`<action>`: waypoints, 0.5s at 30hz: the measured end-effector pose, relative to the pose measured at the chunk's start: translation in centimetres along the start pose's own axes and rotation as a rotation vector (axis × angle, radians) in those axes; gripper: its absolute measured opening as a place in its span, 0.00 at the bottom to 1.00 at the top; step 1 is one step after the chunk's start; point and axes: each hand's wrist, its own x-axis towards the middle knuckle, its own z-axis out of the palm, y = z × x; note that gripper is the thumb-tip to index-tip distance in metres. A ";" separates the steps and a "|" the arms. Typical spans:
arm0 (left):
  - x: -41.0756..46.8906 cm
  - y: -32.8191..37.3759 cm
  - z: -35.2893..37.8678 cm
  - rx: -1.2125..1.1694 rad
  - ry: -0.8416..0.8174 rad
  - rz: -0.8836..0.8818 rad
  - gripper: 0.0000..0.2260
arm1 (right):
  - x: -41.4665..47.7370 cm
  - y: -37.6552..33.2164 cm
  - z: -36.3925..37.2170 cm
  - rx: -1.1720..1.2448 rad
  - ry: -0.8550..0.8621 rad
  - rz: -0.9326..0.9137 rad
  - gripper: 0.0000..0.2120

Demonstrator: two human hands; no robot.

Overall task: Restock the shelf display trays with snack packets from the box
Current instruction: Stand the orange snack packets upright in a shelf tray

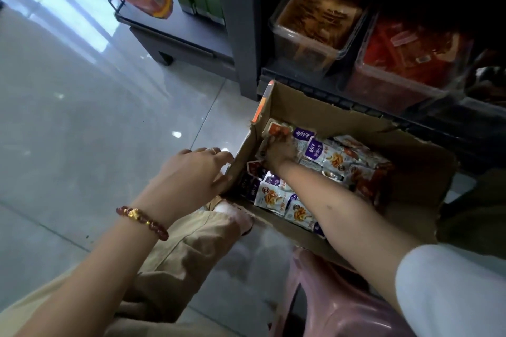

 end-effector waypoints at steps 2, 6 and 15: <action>0.1 -0.4 0.2 -0.015 0.006 -0.001 0.15 | 0.4 0.4 -0.7 0.027 -0.010 -0.156 0.18; 0.2 -0.9 0.7 -0.050 0.005 -0.006 0.14 | 0.1 1.6 -3.0 0.318 -0.009 -0.165 0.12; -0.3 2.2 3.3 -0.869 -0.037 -0.191 0.12 | -10.6 5.6 -6.6 0.873 0.309 -0.170 0.13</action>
